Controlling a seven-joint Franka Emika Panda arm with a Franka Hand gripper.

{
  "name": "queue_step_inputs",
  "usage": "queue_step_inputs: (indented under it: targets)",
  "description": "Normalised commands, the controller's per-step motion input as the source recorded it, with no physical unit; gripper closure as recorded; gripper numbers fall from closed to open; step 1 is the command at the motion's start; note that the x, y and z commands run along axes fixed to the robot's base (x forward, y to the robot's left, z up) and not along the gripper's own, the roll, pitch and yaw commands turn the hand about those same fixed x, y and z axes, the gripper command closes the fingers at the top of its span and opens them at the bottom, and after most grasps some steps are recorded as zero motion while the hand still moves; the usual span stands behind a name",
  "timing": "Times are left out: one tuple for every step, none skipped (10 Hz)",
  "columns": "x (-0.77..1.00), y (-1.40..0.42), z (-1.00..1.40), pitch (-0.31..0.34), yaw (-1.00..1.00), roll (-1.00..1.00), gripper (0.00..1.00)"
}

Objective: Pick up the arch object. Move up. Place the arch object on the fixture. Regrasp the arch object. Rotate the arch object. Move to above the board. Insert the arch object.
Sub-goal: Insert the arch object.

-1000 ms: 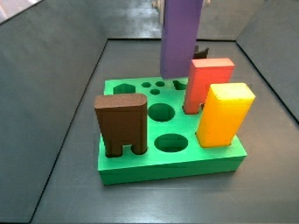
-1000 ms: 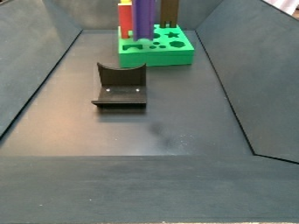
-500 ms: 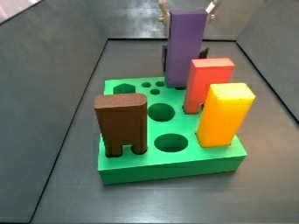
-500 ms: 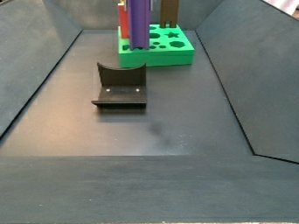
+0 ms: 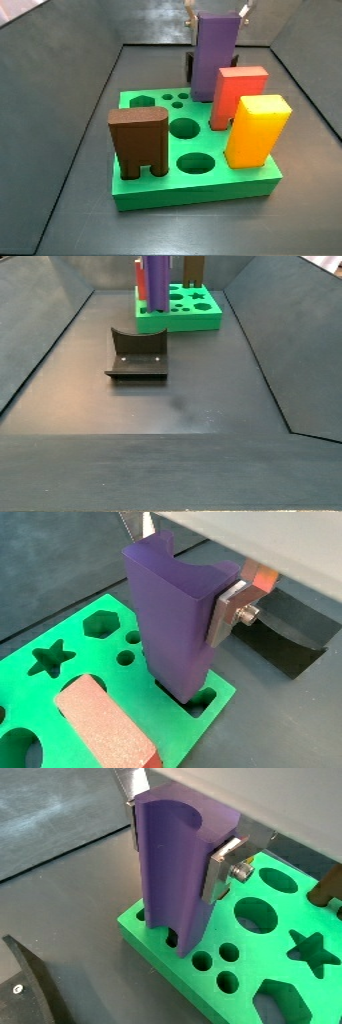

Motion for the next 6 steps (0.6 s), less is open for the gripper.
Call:
queue_step_inputs:
  targets:
    - [0.95, -0.09, -0.26, 0.241, 0.03, 0.16, 1.00]
    - [0.98, -0.10, -0.30, 0.211, 0.06, 0.11, 1.00]
    - [0.99, -0.06, -0.27, 0.207, 0.07, 0.13, 1.00]
    - [0.97, 0.00, -0.15, 0.250, 0.04, 0.14, 1.00]
    - [0.55, 0.16, -0.09, 0.167, 0.07, 0.10, 1.00]
    - [0.65, 0.15, -0.17, 0.144, 0.16, 0.10, 1.00]
